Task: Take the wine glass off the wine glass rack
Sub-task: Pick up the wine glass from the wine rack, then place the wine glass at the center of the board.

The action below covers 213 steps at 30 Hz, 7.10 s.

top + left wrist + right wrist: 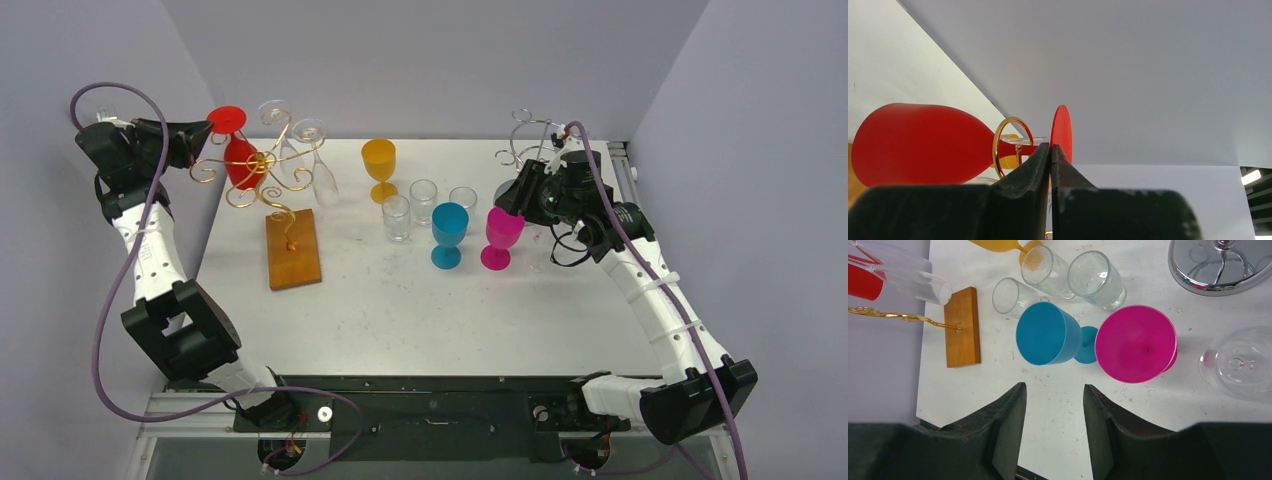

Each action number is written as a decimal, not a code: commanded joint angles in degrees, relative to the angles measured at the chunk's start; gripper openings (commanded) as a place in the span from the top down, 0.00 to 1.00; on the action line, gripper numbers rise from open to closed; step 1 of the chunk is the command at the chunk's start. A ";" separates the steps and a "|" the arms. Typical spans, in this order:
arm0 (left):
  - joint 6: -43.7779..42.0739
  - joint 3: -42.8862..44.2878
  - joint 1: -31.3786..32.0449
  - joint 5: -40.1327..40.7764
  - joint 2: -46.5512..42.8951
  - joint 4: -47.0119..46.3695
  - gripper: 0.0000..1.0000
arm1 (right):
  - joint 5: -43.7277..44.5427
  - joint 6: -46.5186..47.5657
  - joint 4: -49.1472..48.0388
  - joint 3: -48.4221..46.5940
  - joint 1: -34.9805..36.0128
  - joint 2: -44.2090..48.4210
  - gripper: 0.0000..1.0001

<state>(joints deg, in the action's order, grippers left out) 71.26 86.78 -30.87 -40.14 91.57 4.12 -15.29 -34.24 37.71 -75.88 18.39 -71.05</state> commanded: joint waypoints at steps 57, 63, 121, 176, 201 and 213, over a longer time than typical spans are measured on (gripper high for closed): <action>-0.79 -17.69 -7.54 6.58 -20.40 -7.04 1.00 | 1.49 -0.04 -2.27 1.96 1.19 -1.50 0.59; -3.92 -16.06 -7.54 8.83 -21.88 -2.51 1.00 | 1.58 -0.03 -2.22 2.06 1.35 -1.38 0.59; -25.29 38.68 40.94 23.29 -9.07 25.89 1.00 | 8.36 -8.32 -14.57 1.44 1.91 13.74 0.33; 47.42 -8.36 56.89 8.30 -9.06 -54.59 0.82 | -19.92 -51.06 -98.56 17.89 0.92 4.05 0.95; -31.98 -6.06 55.05 49.21 -36.16 31.50 0.04 | 13.39 -4.09 1.95 -10.26 16.73 6.10 1.00; -42.34 8.28 53.86 66.55 -35.26 40.51 0.04 | 19.37 1.81 15.93 -30.24 30.63 -18.24 1.00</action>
<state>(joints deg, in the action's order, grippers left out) 33.89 89.41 23.86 19.51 53.89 40.82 1.21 -35.68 48.53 -99.33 46.52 -84.97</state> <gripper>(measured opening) 0.965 0.020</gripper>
